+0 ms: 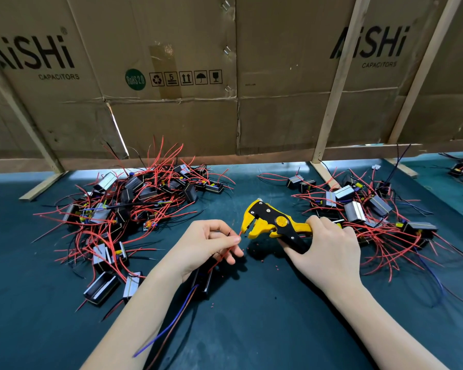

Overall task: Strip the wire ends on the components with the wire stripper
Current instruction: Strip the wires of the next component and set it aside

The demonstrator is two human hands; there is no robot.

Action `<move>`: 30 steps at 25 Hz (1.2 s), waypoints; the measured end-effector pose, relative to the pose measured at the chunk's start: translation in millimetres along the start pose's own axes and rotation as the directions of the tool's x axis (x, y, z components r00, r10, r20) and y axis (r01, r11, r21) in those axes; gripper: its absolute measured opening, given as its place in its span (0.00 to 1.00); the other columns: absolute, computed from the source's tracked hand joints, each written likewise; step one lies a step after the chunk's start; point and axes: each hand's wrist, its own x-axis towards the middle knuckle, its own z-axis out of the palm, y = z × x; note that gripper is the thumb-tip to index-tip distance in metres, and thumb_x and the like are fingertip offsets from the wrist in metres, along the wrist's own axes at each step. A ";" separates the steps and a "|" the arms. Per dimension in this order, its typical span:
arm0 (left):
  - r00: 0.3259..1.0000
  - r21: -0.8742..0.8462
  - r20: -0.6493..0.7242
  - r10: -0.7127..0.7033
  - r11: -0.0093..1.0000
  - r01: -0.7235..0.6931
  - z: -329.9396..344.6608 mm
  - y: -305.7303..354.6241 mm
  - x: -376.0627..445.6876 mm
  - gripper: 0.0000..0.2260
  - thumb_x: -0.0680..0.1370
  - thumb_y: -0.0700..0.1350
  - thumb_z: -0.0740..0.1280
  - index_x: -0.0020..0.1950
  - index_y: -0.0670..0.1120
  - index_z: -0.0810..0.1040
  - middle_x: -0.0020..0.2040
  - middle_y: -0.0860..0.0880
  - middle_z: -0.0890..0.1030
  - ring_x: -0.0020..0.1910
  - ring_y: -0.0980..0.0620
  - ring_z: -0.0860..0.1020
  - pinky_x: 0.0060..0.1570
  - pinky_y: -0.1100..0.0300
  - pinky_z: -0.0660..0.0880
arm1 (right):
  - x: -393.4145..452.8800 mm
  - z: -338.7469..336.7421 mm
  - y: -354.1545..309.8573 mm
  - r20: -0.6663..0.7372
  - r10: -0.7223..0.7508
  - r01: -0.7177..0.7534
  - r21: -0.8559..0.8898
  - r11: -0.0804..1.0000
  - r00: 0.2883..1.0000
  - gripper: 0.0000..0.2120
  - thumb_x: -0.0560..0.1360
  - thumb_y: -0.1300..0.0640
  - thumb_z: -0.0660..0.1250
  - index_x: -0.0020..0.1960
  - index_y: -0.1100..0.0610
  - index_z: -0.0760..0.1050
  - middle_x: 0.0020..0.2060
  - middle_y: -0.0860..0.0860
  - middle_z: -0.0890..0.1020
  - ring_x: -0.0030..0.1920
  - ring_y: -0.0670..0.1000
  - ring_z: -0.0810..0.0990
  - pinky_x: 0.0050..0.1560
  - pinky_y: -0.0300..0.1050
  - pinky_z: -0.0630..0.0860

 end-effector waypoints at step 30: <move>0.998 -0.089 0.046 -0.035 0.995 0.039 2.7 -3.6 2.0 0.04 0.77 0.39 0.70 0.47 0.38 0.80 0.40 0.40 0.85 0.29 0.53 0.79 0.32 0.67 0.73 | 1.2 0.0 -0.6 -0.135 -0.078 0.075 -0.029 0.997 0.988 0.25 0.60 0.40 0.79 0.32 0.57 0.70 0.25 0.50 0.72 0.26 0.58 0.73 0.33 0.46 0.65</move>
